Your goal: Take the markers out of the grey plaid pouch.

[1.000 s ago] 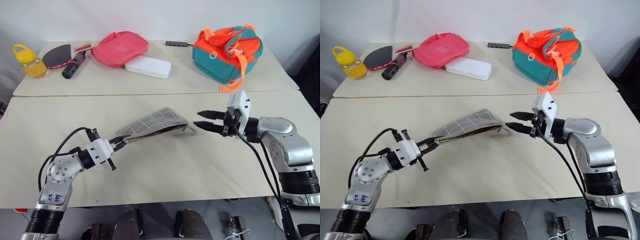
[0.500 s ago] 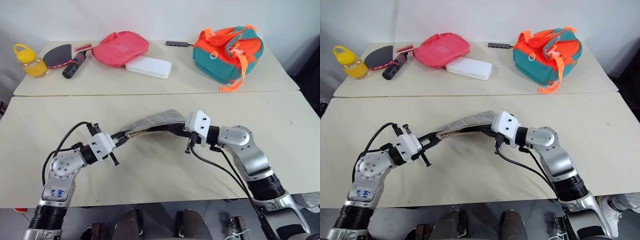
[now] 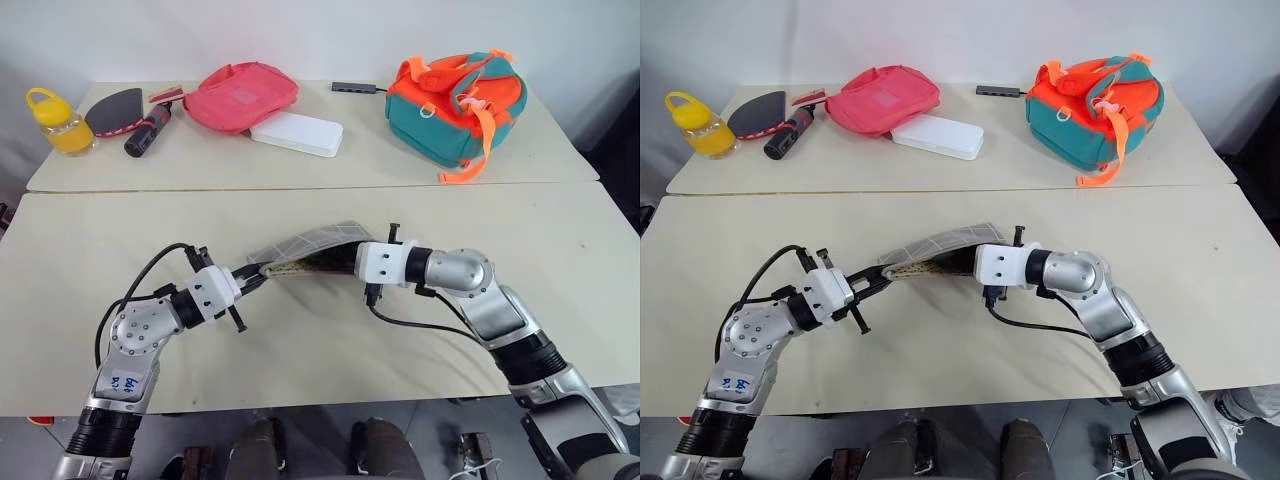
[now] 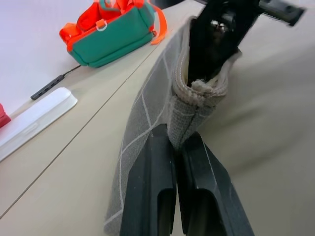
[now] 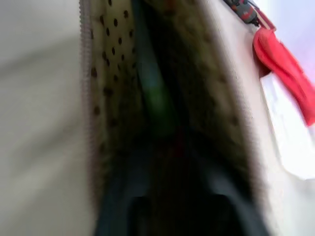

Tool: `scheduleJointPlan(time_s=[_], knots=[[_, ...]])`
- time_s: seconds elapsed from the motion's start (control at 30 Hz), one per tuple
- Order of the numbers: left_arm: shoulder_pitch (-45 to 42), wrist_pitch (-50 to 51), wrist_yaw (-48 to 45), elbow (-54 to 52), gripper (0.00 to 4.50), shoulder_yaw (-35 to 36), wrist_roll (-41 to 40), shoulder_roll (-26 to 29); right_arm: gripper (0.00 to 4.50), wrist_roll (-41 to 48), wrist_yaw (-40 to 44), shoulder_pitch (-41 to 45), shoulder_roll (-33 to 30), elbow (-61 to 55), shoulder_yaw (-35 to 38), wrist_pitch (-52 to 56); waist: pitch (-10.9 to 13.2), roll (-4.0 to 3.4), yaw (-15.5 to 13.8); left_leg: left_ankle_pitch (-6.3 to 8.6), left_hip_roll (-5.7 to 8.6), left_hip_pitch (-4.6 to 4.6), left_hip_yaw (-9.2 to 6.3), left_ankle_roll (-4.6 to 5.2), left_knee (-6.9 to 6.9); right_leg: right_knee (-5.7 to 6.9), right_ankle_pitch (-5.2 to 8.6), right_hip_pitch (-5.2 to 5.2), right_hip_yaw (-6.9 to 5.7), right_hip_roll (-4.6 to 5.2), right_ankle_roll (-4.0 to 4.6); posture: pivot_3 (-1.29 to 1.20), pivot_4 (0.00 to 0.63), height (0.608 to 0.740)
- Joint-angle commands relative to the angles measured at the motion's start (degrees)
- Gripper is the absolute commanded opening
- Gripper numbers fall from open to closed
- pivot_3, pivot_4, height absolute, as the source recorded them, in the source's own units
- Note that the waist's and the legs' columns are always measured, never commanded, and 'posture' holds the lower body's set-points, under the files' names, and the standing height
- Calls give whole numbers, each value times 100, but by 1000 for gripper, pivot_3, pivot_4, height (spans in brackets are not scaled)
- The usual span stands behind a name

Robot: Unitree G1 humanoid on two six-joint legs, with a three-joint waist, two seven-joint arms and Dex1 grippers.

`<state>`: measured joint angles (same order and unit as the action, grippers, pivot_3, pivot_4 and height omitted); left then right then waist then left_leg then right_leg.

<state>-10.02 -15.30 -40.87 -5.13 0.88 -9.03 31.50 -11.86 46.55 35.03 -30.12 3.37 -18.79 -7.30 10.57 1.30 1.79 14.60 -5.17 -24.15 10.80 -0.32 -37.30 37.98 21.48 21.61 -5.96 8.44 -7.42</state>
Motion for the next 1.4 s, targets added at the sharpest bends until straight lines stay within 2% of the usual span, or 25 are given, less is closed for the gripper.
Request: scheduleJointPlan(time_s=[0.03,0.23,0.3,0.33,0.4,0.57,0.73,1.1,1.23,1.4], knots=[[-28,-9,20,-302,0,-14,-58,-46,2371,-87,-39,49,-56,-37,32,-143,0,0,2,0,0,0,0,0,1,0,0,0,0,0,0,0,150,740],[-64,137,-7,-348,0,-25,-137,-110,4401,-147,-33,88,-58,-39,80,-121,0,0,-2,0,0,0,0,0,-1,0,0,0,0,0,0,0,150,740],[-86,195,-28,-329,0,-27,-162,-124,4460,47,61,101,18,-124,149,134,0,0,1,0,0,0,-1,0,-1,0,0,0,0,0,0,0,150,740],[-91,228,-37,-325,0,-30,-175,-130,4341,96,97,120,22,-177,166,195,0,0,1,0,0,0,-1,0,-1,1,0,0,0,0,0,0,150,740],[-92,297,-51,-328,0,-41,-205,-147,3812,147,137,154,14,-266,183,289,0,0,1,0,0,0,-1,0,-1,1,0,0,0,0,0,0,150,740],[-88,576,-34,-404,0,-57,-351,-256,2079,449,771,198,-222,-660,162,794,0,0,-10,0,0,0,-2,0,-1,1,0,-1,0,0,0,0,150,740],[-147,1183,-66,-559,0,-29,-830,-409,2079,840,1613,596,-591,-1247,186,1818,0,0,0,0,0,0,-4,1,-5,3,0,-2,0,0,0,0,150,740],[-317,3159,-178,-1173,0,-409,-2043,-900,2079,612,2696,1472,-1001,-983,-340,2367,0,0,-8,1,0,-1,-6,1,-8,3,0,-3,0,0,0,0,150,740],[-288,3515,-48,-1181,0,-464,-2184,-1172,2079,393,2864,1619,-1098,-840,-566,2437,0,0,-13,1,1,-1,-7,2,-11,1,0,-5,0,0,0,0,150,740],[-242,3562,0,-1173,0,-453,-2035,-1219,2079,235,2914,1523,-1076,-684,-711,2446,0,0,-5,1,0,-1,-7,1,-11,1,0,-4,0,-1,0,0,150,740]])
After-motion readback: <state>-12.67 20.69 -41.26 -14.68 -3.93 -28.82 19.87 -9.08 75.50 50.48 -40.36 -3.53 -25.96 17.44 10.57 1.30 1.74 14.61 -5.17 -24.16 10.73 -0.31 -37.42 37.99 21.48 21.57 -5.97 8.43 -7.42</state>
